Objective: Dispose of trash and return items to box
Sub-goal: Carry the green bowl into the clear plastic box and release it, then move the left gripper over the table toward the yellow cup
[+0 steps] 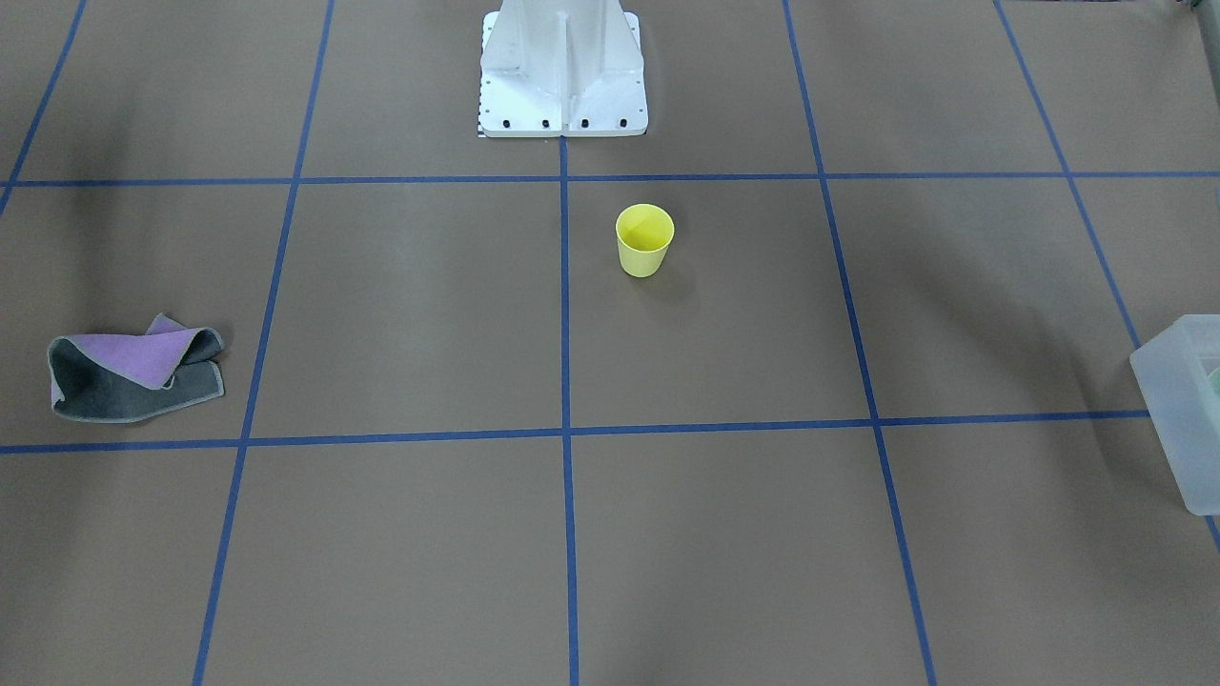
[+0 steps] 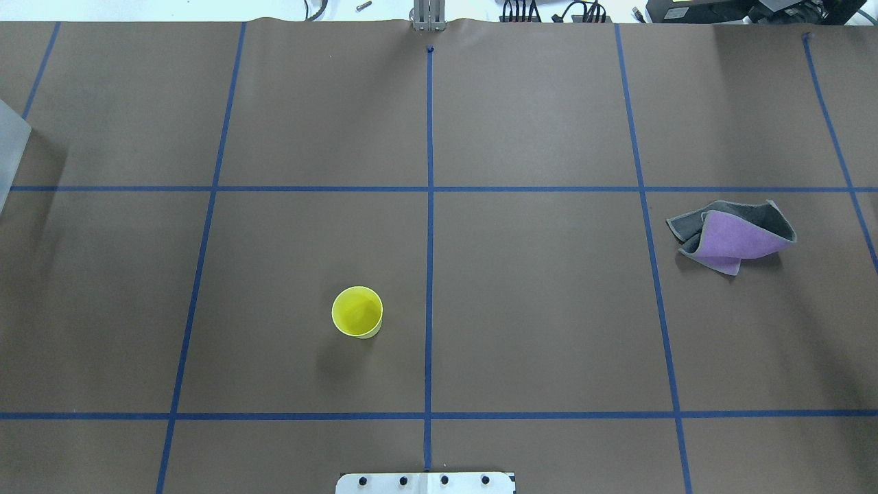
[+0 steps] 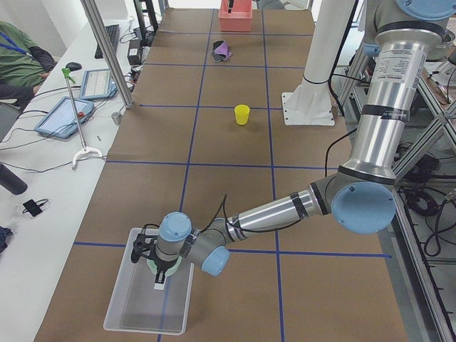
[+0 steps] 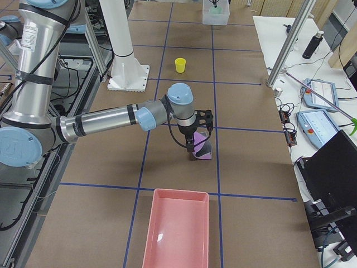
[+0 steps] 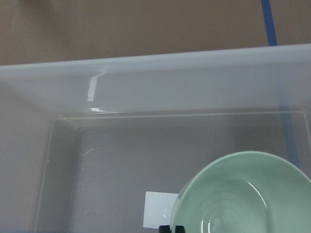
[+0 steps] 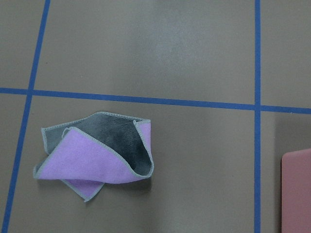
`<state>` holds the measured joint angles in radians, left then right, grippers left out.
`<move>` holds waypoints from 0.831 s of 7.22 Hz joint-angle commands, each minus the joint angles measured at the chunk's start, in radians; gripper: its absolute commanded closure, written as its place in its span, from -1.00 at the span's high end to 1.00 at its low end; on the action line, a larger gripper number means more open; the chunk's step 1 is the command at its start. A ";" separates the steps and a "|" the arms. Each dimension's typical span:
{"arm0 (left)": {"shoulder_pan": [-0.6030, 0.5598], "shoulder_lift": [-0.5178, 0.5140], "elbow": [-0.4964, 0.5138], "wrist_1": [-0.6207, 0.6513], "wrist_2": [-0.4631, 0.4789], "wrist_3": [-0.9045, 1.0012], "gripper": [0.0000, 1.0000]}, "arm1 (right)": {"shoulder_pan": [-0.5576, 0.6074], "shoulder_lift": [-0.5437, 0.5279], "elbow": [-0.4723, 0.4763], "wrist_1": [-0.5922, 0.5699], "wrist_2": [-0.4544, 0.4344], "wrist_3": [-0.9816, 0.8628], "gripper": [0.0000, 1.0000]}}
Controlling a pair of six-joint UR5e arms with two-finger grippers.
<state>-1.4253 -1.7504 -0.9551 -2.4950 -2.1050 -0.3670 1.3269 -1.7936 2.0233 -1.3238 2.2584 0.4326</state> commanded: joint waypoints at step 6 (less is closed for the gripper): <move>-0.026 0.227 -0.789 0.398 -0.214 -0.066 0.98 | -0.002 0.000 -0.002 0.000 0.001 0.001 1.00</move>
<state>-1.4848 -1.5956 -1.5452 -2.1341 -2.3030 -0.3320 1.3264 -1.7932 2.0227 -1.3238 2.2593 0.4341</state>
